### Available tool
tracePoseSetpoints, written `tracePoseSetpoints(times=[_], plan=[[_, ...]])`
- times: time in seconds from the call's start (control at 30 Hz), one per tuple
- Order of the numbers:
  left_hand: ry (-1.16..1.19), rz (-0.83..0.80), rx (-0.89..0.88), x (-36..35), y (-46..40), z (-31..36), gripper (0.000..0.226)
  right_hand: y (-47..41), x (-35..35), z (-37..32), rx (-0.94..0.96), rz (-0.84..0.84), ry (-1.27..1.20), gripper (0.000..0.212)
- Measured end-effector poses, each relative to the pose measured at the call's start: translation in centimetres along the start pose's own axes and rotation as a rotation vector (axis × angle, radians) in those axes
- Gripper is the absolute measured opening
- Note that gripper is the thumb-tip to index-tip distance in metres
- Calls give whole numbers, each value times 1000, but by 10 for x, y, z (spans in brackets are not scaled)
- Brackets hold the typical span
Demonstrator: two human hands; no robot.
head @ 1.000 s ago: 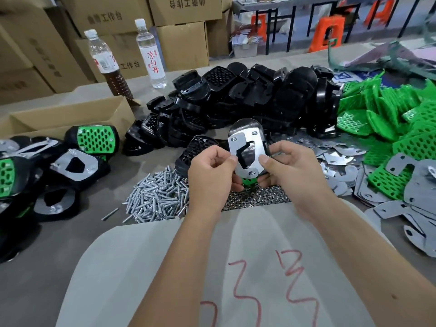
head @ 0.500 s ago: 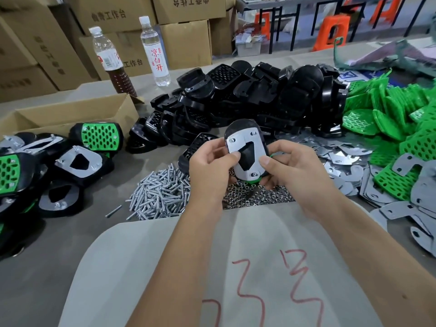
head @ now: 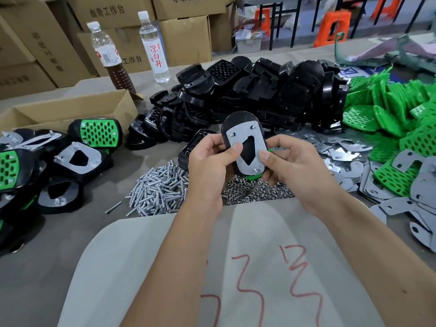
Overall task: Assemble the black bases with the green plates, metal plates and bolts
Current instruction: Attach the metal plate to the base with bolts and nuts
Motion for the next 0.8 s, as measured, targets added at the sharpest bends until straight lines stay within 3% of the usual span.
tracePoseSetpoints(times=[0.47,0.73,0.8], plan=[[-24,46,-67,-1,0,0,10,2,-10,3,-115,-43,-39,9],[23,85,22,7,-3,1,9,0,-13,3,-62,20,-8,10],[56,135,40,16,-6,4,17,0,-9,2,13,81,165,13]])
Point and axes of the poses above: each hand's wrist, its own y-axis away from the middle knuckle, its own x-axis out of the back of the hand, z = x × y, the point moved 5 cm from there along -y, towards the middle knuckle, and after that the axes turned 2 degrees about z, right-handed, at the moved point
